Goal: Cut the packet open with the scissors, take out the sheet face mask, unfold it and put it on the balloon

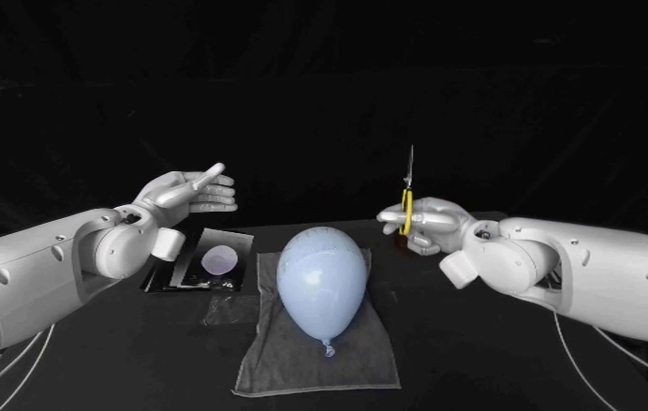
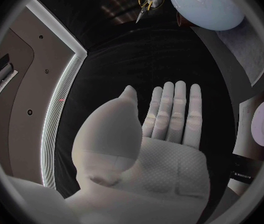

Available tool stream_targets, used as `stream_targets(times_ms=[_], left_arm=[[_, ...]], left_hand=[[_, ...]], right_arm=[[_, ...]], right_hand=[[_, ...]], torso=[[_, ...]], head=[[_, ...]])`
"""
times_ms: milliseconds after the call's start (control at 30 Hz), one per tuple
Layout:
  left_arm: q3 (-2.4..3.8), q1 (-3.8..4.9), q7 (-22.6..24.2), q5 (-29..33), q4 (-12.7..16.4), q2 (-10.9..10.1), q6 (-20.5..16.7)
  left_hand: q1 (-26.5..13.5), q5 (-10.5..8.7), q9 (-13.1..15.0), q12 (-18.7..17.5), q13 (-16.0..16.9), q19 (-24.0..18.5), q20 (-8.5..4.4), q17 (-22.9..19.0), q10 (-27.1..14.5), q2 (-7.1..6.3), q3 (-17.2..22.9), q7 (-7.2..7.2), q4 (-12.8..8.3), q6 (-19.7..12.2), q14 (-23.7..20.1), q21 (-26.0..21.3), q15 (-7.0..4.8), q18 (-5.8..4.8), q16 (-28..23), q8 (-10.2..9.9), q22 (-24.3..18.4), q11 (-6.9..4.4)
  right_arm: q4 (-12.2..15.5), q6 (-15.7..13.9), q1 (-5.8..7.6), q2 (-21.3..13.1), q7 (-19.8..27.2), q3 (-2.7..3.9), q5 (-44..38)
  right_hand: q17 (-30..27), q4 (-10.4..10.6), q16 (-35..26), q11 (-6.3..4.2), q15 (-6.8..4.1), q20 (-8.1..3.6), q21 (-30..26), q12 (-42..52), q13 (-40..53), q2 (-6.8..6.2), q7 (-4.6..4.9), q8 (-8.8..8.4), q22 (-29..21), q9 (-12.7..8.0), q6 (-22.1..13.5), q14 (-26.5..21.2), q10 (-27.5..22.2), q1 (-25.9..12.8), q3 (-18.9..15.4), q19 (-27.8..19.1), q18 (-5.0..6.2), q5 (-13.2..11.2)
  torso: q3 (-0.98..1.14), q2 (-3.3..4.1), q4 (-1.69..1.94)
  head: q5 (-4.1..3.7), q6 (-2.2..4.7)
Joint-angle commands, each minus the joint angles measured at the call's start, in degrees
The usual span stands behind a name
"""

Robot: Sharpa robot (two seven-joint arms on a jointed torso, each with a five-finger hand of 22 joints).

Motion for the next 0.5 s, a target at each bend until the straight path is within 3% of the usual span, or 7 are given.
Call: stream_targets(times_ms=[33,100,233,267,300,433,500], left_arm=[[0.07,-0.23,1.5,0.7,-0.2,-0.2,-0.7],[0.06,-0.43,1.4,0.7,-0.3,-0.4,-0.8],[0.05,-0.83,1.3,0.7,-0.6,-0.4,-0.9],[0.04,-0.89,1.2,0.7,-0.7,-0.4,-0.9],[0.04,-0.97,1.2,0.7,-0.7,-0.4,-0.9],[0.03,-1.18,1.0,0.7,-0.9,-0.3,-0.9],[0.02,-1.25,1.0,0.7,-1.0,-0.3,-1.0]], left_hand=[[0.6,-0.02,-0.1,0.1,0.1,0.5,0.07,0.1,0.4,0.00,-0.4,0.03,-0.1,0.3,-0.2,0.3,-0.22,0.72,0.3,0.1,-0.1,-0.03],[0.8,-0.03,-0.1,0.1,0.1,0.5,0.07,0.1,0.4,0.01,-0.4,0.03,-0.1,0.3,-0.3,0.3,-0.22,0.72,0.4,0.0,-0.1,-0.03],[1.2,-0.02,-0.2,0.1,0.1,0.5,0.06,0.1,0.4,0.10,-0.6,0.05,-0.1,0.3,-0.3,0.3,-0.21,0.72,0.5,-0.1,-0.1,-0.02],[1.4,-0.02,-0.2,0.0,0.1,0.5,0.06,0.2,0.4,0.19,-0.6,0.06,-0.1,0.3,-0.4,0.3,-0.21,0.72,0.6,-0.1,-0.1,-0.01],[1.6,-0.02,-0.2,0.0,0.1,0.5,0.06,0.2,0.4,0.30,-0.6,0.06,-0.1,0.3,-0.4,0.4,-0.21,0.72,0.6,-0.2,-0.1,-0.01],[2.1,-0.02,-0.3,0.0,0.1,0.5,0.05,0.2,0.4,0.59,-0.7,0.06,-0.1,0.4,-0.5,0.4,-0.21,0.72,0.8,-0.3,-0.1,-0.01],[2.1,-0.02,-0.3,0.0,0.1,0.5,0.05,0.2,0.4,0.59,-0.7,0.06,-0.1,0.4,-0.5,0.4,-0.21,0.72,0.8,-0.3,-0.1,-0.01]], right_arm=[[2.3,-5.5,-1.54,-1.3,1.8,0.05,3.9],[3.3,-7.4,-2.59,-1.9,2.2,0.05,4.3],[4.8,-10.4,-4.30,-2.8,2.5,0.04,4.7],[5.0,-11.0,-4.54,-2.8,2.5,0.04,4.7],[5.3,-11.7,-4.78,-2.9,2.5,0.03,4.7],[6.1,-13.7,-5.28,-3.2,2.3,0.03,4.3],[6.4,-14.5,-5.42,-3.3,2.1,0.03,4.0]], right_hand=[[0.0,-0.7,-0.5,-5.04,-1.16,-0.87,0.4,6.6,6.5,0.10,-0.49,1.26,15.1,1.1,0.9,-0.5,15.0,1.5,-0.1,6.2,-0.36,-0.1],[1.2,-0.6,-0.1,-5.36,-1.44,-1.17,0.4,18.0,18.0,-0.20,-0.79,2.13,15.1,2.2,1.0,-0.2,15.2,1.5,0.0,6.2,-0.36,-0.1],[17.4,1.3,7.5,-6.48,-2.47,-1.87,0.4,45.1,45.1,-0.94,-2.35,5.86,15.1,6.8,0.9,3.7,16.1,0.1,-1.1,6.2,-0.36,0.0],[20.5,1.6,8.8,-6.42,-2.47,-2.06,0.4,47.6,47.6,-1.25,-2.05,6.25,15.1,7.3,0.8,4.2,16.2,-0.3,-1.4,6.2,-0.36,-0.1],[26.7,2.1,11.6,-6.64,-2.61,-2.26,0.4,52.2,52.2,-1.62,-2.29,7.80,15.1,9.1,0.7,5.2,16.3,-0.4,-1.9,6.2,-0.36,-0.1],[32.1,3.5,13.7,-7.31,-3.11,-2.77,0.4,64.3,63.4,-1.84,-3.09,13.64,15.1,16.7,-0.6,5.8,17.5,-0.9,-3.5,6.2,-0.36,-0.1],[40.4,4.4,16.8,-7.48,-3.02,-2.94,0.4,68.5,67.1,-1.99,-3.54,16.05,15.1,20.0,-1.3,7.6,18.2,-1.8,-4.4,6.2,-0.36,0.1]], torso=[[0.07,0.03,-0.04],[0.07,0.02,-0.08],[0.11,0.02,-0.04],[0.10,0.04,-0.02],[0.11,0.04,-0.03],[0.10,0.04,-0.05],[0.06,0.06,-0.03]], head=[[-0.46,-0.37],[-0.49,-0.53],[-0.74,-0.73],[-0.84,-0.73],[-0.90,-0.72],[-1.11,-0.82],[-1.18,-0.88]])
